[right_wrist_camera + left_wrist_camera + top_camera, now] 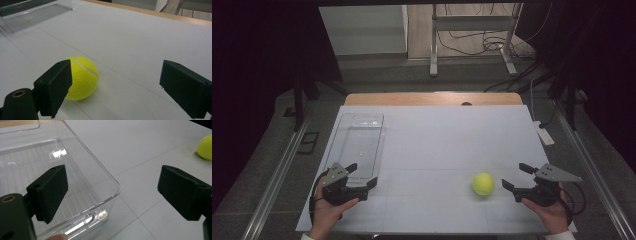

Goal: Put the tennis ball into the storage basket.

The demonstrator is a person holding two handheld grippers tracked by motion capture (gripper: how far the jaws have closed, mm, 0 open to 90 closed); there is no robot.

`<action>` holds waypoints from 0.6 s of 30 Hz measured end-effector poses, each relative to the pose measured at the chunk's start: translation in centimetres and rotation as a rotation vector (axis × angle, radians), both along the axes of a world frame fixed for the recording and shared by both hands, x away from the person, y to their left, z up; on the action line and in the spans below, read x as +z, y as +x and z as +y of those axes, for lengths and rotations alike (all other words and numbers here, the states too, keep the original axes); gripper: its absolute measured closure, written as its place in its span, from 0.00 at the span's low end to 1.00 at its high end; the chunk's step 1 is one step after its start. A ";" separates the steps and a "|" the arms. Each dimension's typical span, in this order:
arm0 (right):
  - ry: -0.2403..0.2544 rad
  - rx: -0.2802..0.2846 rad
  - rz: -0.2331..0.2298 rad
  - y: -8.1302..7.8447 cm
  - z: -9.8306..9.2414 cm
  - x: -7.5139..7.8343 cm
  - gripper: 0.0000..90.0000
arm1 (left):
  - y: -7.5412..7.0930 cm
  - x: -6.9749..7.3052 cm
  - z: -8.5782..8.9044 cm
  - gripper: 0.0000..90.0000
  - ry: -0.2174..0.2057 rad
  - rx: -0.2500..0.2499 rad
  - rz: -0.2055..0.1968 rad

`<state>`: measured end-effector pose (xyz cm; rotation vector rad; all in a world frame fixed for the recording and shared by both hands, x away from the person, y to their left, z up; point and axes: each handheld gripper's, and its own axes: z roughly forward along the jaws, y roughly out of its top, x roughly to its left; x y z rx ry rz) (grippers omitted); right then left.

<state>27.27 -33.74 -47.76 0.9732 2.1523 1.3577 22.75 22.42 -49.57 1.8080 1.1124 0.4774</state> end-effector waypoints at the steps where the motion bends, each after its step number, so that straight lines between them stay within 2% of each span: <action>1: -0.003 -0.002 -0.001 0.0 0.0 0.0 0.13 | 0.0 0.0 0.0 0.12 0.000 -0.001 0.001; 18: 0.016 -0.003 0.007 0.1 -0.4 -0.4 0.14 | 0.0 0.2 -0.3 0.12 0.008 -0.004 -0.002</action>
